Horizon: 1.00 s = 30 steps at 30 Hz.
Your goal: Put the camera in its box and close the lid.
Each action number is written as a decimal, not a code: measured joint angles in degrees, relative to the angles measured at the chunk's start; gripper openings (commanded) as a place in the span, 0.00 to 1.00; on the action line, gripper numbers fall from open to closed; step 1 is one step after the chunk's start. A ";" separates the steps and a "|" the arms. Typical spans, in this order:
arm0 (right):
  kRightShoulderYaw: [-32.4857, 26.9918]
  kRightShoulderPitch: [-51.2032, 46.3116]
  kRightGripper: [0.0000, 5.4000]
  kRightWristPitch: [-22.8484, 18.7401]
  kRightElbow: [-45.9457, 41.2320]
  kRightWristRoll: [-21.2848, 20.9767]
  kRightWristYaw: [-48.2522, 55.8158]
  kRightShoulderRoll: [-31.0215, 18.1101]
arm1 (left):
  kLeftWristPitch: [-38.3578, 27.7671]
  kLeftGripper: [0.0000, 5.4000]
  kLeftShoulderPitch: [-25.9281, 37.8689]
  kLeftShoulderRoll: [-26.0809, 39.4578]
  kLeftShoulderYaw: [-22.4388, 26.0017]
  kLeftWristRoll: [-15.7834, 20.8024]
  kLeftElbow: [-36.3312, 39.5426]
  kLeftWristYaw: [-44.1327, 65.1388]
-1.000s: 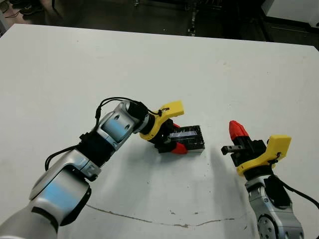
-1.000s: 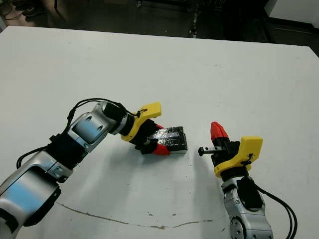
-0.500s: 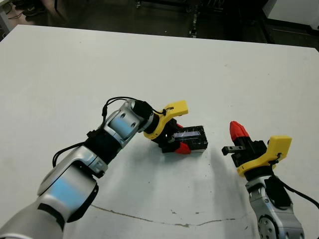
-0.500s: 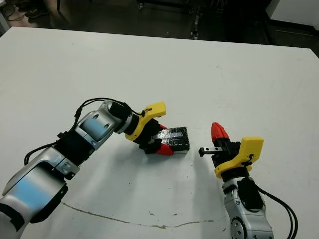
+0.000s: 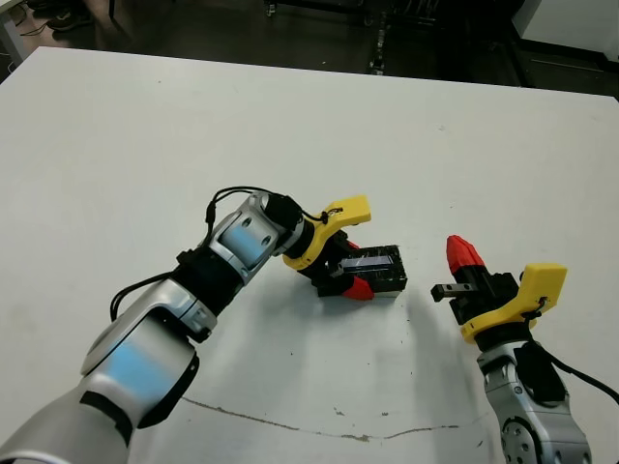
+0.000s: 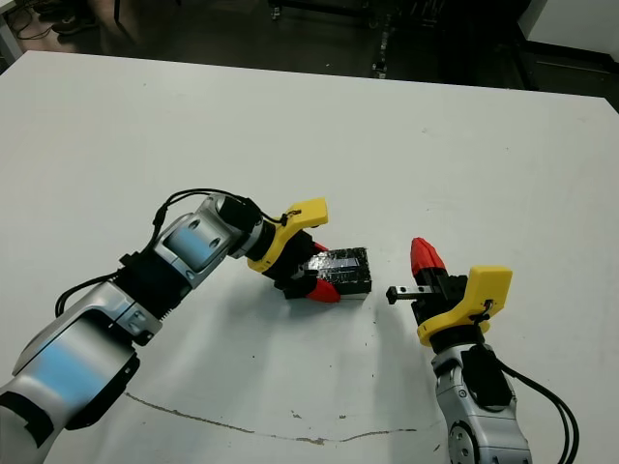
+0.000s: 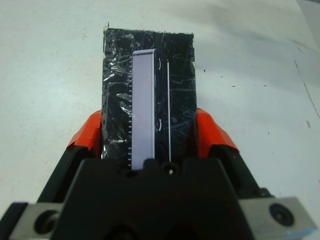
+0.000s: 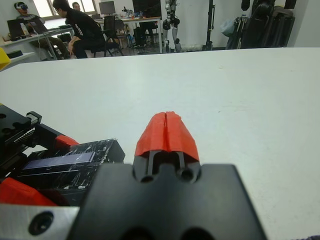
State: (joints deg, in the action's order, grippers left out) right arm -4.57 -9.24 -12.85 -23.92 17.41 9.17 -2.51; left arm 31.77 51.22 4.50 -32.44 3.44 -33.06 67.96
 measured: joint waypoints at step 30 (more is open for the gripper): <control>0.10 0.15 0.00 0.00 -0.03 0.05 -0.09 -0.19 | -23.96 1.00 -2.23 -0.13 -1.49 -6.02 -3.28 0.25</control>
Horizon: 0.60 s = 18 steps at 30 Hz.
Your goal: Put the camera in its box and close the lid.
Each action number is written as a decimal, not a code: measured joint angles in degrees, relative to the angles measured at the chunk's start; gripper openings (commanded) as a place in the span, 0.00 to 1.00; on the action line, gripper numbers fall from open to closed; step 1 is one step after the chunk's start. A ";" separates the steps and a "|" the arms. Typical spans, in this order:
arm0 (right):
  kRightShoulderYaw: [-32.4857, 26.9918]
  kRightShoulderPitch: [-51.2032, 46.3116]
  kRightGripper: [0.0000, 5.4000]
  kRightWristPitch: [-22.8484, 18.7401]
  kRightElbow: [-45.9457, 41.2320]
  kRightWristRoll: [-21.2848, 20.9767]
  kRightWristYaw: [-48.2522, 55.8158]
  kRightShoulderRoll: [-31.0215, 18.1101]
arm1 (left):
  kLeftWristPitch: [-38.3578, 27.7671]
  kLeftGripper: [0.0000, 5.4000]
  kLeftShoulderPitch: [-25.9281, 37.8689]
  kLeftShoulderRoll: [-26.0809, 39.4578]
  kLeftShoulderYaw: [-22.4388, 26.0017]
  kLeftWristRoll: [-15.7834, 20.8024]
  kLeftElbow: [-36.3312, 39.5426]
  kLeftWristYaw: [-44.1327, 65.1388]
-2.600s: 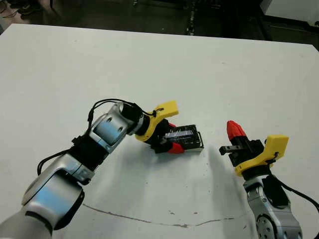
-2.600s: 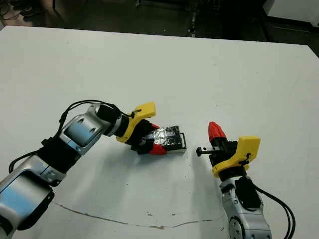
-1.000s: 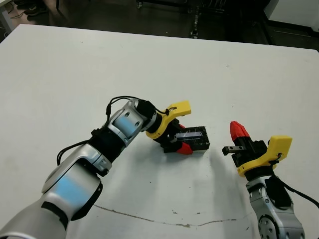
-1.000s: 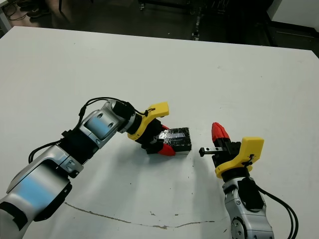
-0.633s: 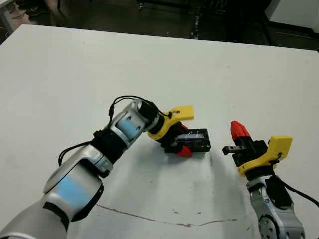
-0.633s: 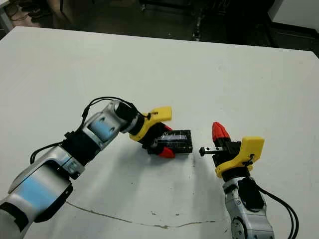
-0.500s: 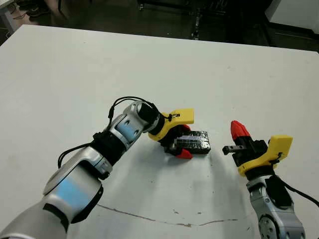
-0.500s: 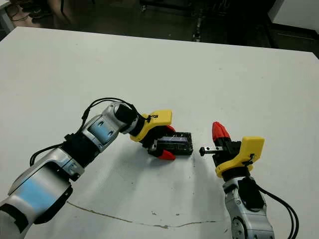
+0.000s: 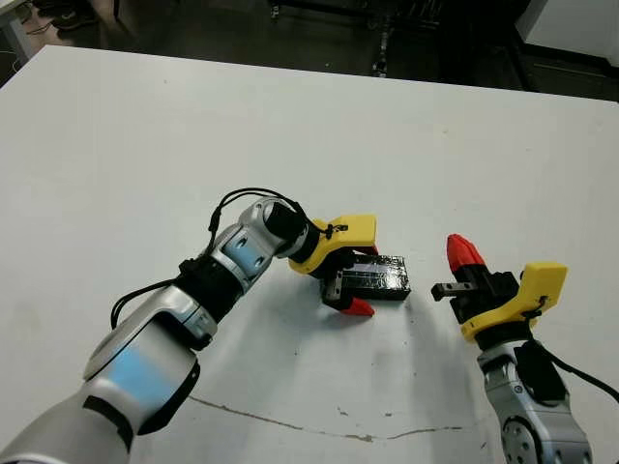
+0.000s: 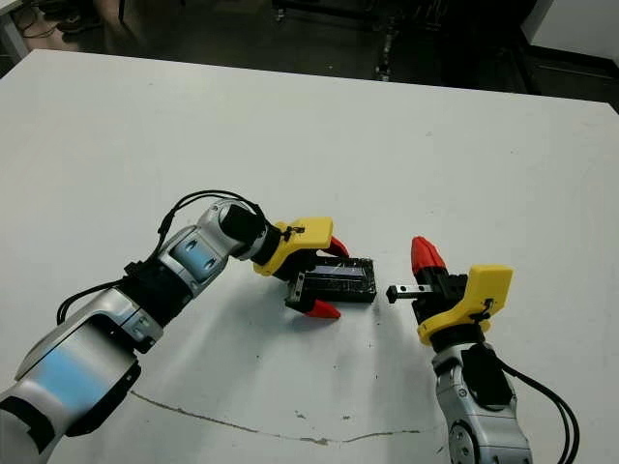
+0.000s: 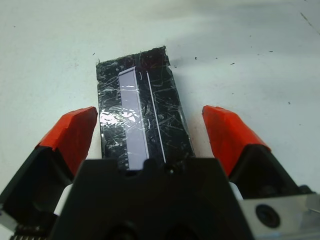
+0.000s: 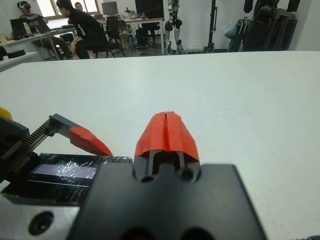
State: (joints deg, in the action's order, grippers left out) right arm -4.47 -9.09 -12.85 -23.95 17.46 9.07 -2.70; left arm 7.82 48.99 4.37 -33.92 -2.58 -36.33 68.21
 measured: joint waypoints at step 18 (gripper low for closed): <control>-0.01 -0.19 0.00 0.01 0.11 0.10 0.47 0.00 | 2.66 1.00 -3.24 1.85 2.74 -0.22 3.80 -1.27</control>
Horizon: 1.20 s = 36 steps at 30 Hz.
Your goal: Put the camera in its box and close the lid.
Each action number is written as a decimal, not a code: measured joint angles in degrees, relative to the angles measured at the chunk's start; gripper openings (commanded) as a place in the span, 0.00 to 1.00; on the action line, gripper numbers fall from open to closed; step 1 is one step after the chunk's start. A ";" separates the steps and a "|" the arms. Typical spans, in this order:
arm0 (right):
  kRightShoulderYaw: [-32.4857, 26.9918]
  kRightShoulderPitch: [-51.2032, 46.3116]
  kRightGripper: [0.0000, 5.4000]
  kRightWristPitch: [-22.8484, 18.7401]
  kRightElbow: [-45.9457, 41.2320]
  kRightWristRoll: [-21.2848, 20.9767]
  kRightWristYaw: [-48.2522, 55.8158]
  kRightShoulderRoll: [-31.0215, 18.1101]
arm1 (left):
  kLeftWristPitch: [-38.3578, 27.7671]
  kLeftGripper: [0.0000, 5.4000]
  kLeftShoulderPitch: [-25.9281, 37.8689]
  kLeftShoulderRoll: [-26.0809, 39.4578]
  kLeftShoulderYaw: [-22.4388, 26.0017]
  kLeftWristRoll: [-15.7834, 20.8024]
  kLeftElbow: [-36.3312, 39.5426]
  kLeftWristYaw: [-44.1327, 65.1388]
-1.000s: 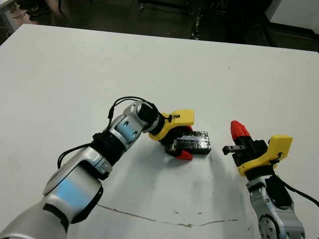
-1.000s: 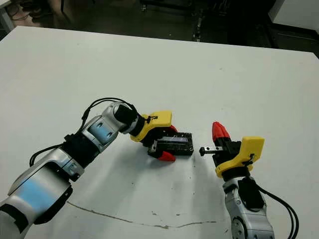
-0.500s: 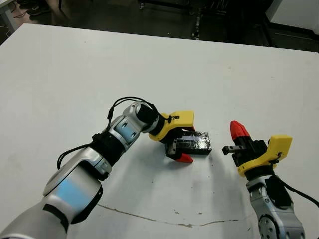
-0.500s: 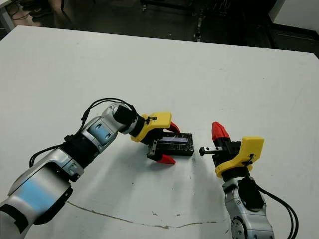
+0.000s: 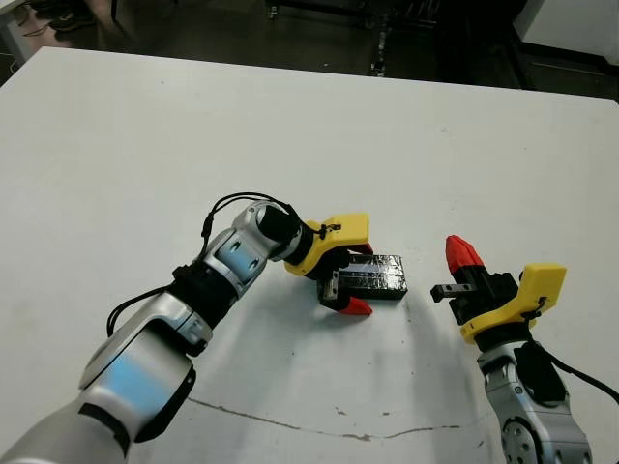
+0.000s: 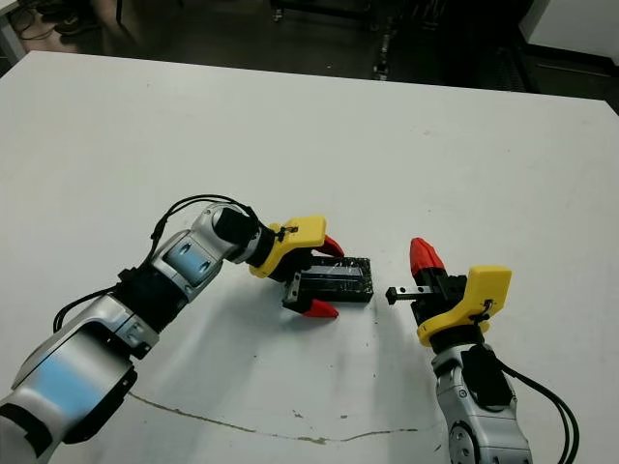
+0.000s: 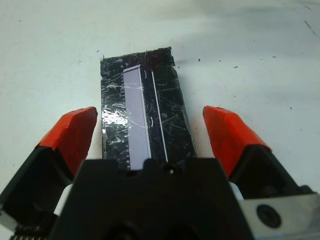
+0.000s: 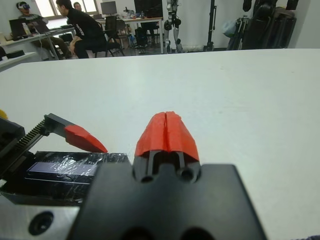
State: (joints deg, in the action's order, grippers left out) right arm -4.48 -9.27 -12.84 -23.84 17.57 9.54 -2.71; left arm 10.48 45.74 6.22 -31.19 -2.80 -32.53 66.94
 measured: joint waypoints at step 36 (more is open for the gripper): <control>0.08 0.18 0.00 -0.58 -0.10 0.13 -0.11 0.00 | 11.11 1.00 -6.23 4.76 4.24 5.91 11.67 -2.23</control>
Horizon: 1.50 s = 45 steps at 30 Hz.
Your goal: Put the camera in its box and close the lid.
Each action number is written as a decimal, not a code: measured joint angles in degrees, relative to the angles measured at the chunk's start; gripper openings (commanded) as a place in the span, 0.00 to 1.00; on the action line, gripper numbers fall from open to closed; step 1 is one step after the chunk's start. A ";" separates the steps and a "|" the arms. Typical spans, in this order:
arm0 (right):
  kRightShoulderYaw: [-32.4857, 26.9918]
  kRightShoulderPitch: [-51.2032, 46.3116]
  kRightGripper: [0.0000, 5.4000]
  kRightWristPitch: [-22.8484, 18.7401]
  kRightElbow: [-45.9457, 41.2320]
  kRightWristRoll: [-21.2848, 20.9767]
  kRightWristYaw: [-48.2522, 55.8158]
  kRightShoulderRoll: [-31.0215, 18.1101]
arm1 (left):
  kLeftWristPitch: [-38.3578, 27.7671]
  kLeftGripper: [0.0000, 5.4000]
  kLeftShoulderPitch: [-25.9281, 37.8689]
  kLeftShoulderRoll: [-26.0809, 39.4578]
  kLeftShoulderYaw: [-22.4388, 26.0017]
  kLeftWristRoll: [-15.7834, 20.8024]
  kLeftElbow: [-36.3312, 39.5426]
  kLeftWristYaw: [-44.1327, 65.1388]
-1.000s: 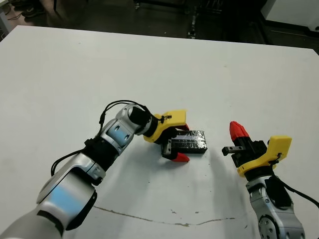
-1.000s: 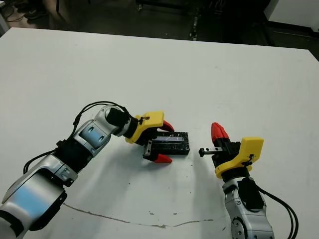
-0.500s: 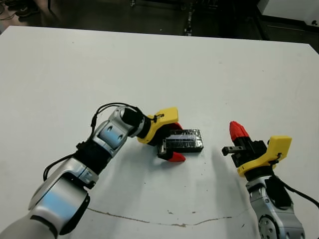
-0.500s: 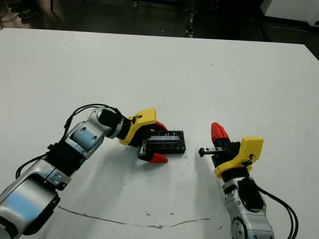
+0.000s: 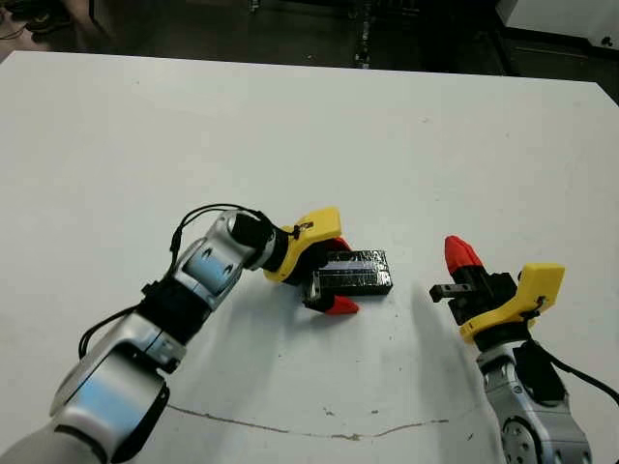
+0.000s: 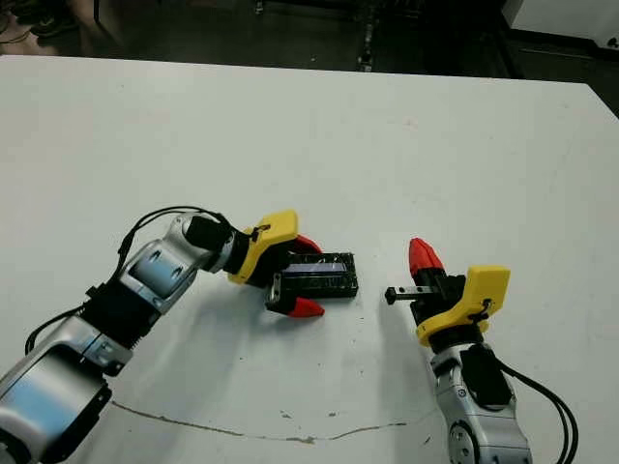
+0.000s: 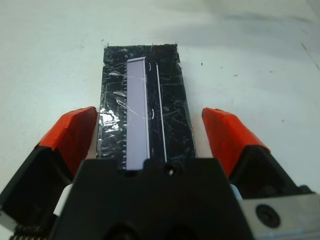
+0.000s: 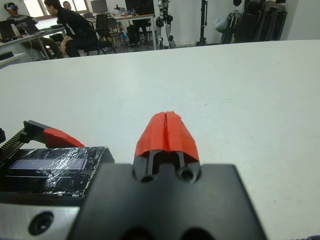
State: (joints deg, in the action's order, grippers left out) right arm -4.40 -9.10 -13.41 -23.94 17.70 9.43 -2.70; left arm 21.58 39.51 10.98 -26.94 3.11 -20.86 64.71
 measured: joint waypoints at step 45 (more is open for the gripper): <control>0.07 0.57 0.00 -0.99 -0.34 0.39 -0.07 -0.01 | 18.72 0.78 -2.78 3.23 24.86 22.60 23.93 -16.48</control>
State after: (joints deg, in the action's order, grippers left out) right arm -4.33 -8.53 -14.40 -24.28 18.09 9.37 -2.72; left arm 40.30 36.73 14.22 -2.09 25.71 3.07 48.23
